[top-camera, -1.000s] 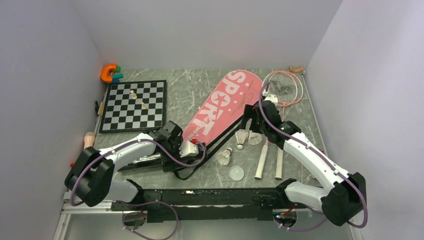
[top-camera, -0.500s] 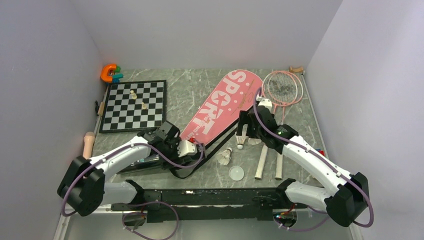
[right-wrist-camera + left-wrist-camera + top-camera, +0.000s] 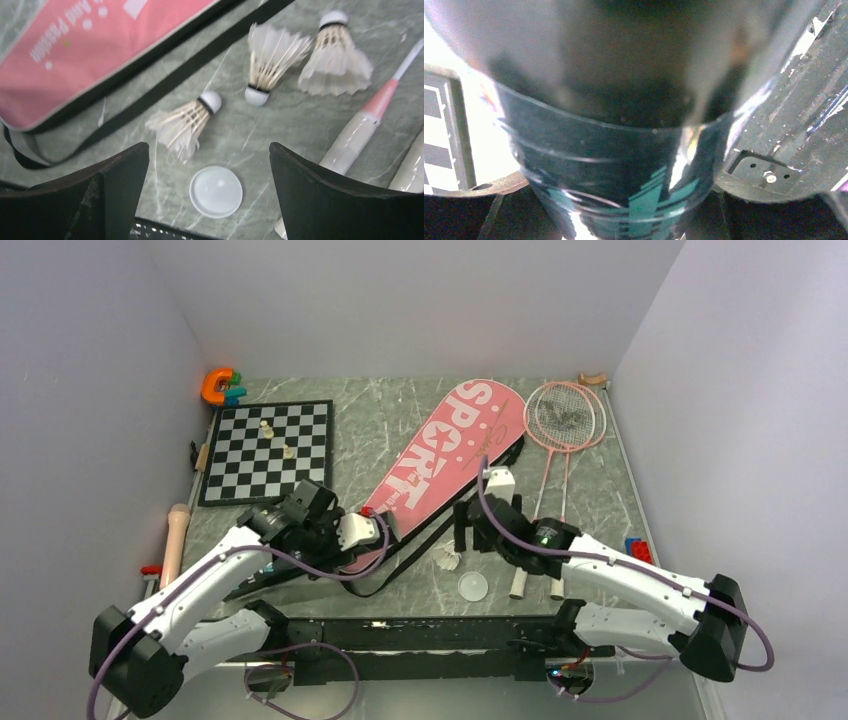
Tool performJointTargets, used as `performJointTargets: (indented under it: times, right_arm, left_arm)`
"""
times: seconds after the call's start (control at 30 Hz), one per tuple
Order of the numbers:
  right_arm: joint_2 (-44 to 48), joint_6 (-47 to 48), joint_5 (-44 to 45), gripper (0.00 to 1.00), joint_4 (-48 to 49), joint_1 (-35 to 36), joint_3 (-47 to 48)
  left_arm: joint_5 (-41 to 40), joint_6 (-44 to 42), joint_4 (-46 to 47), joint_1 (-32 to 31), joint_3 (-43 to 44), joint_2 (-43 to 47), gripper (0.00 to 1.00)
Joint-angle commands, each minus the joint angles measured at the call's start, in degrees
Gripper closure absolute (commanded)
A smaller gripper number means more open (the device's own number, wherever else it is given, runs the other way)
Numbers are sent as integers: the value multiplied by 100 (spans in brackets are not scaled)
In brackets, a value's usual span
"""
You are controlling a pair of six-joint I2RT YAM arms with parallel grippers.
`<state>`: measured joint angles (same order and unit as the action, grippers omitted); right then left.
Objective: Pack up the badminton gear
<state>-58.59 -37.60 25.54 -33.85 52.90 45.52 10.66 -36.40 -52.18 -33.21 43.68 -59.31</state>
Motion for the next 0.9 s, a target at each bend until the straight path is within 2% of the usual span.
performJointTargets:
  times: [0.0,0.17,0.3,0.47,0.87]
  right_arm:
    - [-31,-473,760,8,-31,806,-282]
    - [-652,-704,1392,9,157,1688,-300]
    - [-1440,-810,1730,13,221,1951,-75]
    - [-2171,-977,1977,20,327,2065,89]
    - [-2720,-1172,2339,34,864,2060,19]
  left_arm:
    - [40,-54,-804,146,295,671,61]
    - [180,-584,-1056,156,284,1772,63]
    - [354,-907,-1273,150,387,2082,61]
    - [431,-995,-1517,150,418,2048,59]
    - [723,-1472,-1415,152,146,2760,63]
